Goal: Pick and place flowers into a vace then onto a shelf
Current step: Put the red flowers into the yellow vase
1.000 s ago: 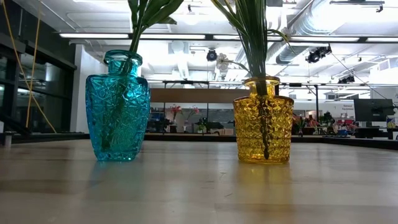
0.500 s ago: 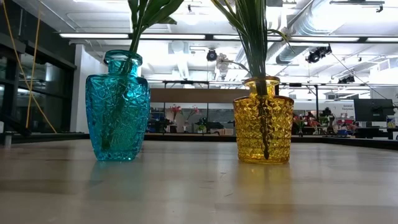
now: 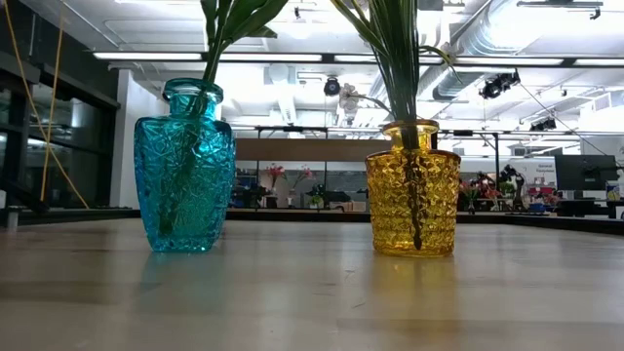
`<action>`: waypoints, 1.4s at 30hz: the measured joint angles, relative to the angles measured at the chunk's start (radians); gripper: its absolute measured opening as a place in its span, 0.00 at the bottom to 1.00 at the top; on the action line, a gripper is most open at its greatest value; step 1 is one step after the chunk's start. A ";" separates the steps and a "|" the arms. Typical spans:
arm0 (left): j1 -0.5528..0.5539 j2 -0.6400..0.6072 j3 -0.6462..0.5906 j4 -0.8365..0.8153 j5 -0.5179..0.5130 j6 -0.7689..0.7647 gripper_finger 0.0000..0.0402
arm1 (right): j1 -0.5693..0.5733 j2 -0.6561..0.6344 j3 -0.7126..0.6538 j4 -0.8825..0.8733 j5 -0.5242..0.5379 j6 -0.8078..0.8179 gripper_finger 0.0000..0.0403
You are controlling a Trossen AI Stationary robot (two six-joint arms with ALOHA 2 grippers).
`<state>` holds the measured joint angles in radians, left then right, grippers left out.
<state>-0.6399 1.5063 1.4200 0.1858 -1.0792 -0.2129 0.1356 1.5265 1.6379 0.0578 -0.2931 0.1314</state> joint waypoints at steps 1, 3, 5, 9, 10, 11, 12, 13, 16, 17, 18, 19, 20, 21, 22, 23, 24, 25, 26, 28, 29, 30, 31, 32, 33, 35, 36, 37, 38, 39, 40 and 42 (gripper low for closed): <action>0.003 0.000 0.000 0.000 0.002 0.000 0.06 | 0.000 0.000 0.000 0.000 -0.004 0.000 0.28; 0.011 0.000 0.000 0.000 0.006 -0.001 0.06 | 0.000 0.000 0.000 0.003 -0.005 -0.001 0.28; 0.013 0.000 0.000 0.000 0.019 -0.001 0.06 | 0.000 0.000 0.000 0.004 -0.005 -0.008 0.27; 0.012 0.000 0.000 0.000 0.019 -0.001 0.06 | 0.000 0.000 0.000 0.004 -0.005 -0.027 0.22; 0.012 0.000 0.000 -0.001 0.019 -0.001 0.06 | 0.000 0.000 0.000 0.004 -0.005 -0.031 0.20; 0.012 0.000 0.000 -0.001 0.019 -0.001 0.06 | 0.000 0.000 0.000 0.006 -0.005 -0.036 0.18; 0.013 0.000 0.000 -0.001 0.019 -0.001 0.06 | 0.000 0.000 0.000 0.007 -0.006 -0.044 0.16; 0.013 0.000 0.000 -0.001 0.018 -0.001 0.06 | 0.000 0.000 0.000 0.007 -0.005 -0.052 0.14; 0.013 0.000 0.000 -0.001 0.015 -0.001 0.06 | 0.000 0.000 0.000 0.007 -0.007 -0.066 0.06; 0.013 0.000 0.000 -0.001 0.015 -0.001 0.06 | 0.001 0.000 0.000 0.007 -0.009 -0.070 0.04; 0.013 0.000 0.000 -0.001 0.015 -0.001 0.06 | 0.001 0.000 0.000 0.007 -0.009 -0.077 0.02; 0.013 0.000 0.000 -0.001 0.015 -0.001 0.06 | 0.001 0.000 0.000 0.007 -0.009 -0.085 0.02; 0.013 0.000 0.000 -0.001 0.015 -0.001 0.06 | 0.001 0.000 0.000 0.007 -0.009 -0.088 0.02; 0.013 0.000 0.000 -0.001 0.015 -0.001 0.06 | 0.001 0.000 0.000 0.007 -0.009 -0.087 0.03; 0.013 0.000 0.000 -0.001 0.015 -0.001 0.06 | 0.001 0.000 0.000 0.007 -0.008 -0.087 0.03; 0.013 0.000 0.000 -0.001 0.015 -0.002 0.06 | 0.001 0.000 0.000 0.007 -0.008 -0.088 0.03; 0.013 0.000 0.000 -0.001 0.015 -0.003 0.06 | 0.001 0.000 0.000 0.006 -0.008 -0.088 0.03; 0.013 0.000 0.000 -0.001 0.014 -0.005 0.06 | 0.001 0.000 0.000 0.006 -0.008 -0.089 0.02; 0.013 0.000 0.000 -0.001 0.014 -0.005 0.06 | 0.001 0.000 0.000 0.006 -0.008 -0.092 0.02; 0.013 0.000 0.000 -0.001 0.011 -0.005 0.10 | 0.001 0.000 0.000 0.004 -0.008 -0.094 0.02; 0.012 0.000 0.000 -0.001 0.011 -0.005 0.13 | 0.001 -0.003 0.001 0.000 -0.007 -0.095 0.02; 0.012 0.000 0.000 -0.001 0.011 -0.005 0.16 | 0.001 -0.007 0.001 -0.011 -0.007 -0.099 0.02; 0.012 0.000 0.000 -0.001 0.011 -0.004 0.18 | 0.001 -0.012 0.001 -0.022 -0.007 -0.110 0.01; 0.012 0.000 0.000 -0.002 0.011 0.000 0.21 | 0.001 -0.020 0.001 -0.039 -0.004 -0.120 0.01; 0.012 0.000 0.000 -0.003 0.011 0.003 0.23 | 0.001 -0.030 0.001 -0.060 0.001 -0.131 0.01; 0.004 0.000 0.000 -0.008 0.010 0.003 0.27 | 0.001 -0.056 0.001 -0.108 0.027 -0.139 0.01; -0.001 0.000 0.000 -0.009 0.009 0.006 0.28 | 0.001 -0.073 0.001 -0.136 0.044 -0.143 0.01; -0.002 0.000 0.000 -0.009 0.009 0.011 0.29 | 0.001 -0.089 0.001 -0.168 0.060 -0.155 0.01; -0.003 0.000 0.000 -0.009 0.009 0.025 0.30 | 0.001 -0.108 0.001 -0.199 0.079 -0.167 0.01; -0.007 0.000 0.000 -0.009 0.009 0.035 0.31 | 0.001 -0.128 0.001 -0.235 0.104 -0.178 0.01; -0.011 0.000 0.000 -0.009 0.007 0.047 0.32 | 0.003 -0.148 0.001 -0.270 0.130 -0.186 0.01; -0.015 0.000 0.000 -0.008 0.009 0.056 0.33 | 0.012 -0.191 0.001 -0.342 0.198 -0.207 0.01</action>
<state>-0.6551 1.5066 1.4200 0.1775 -1.0705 -0.1566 0.1476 1.3350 1.6390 -0.2842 -0.0946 -0.0756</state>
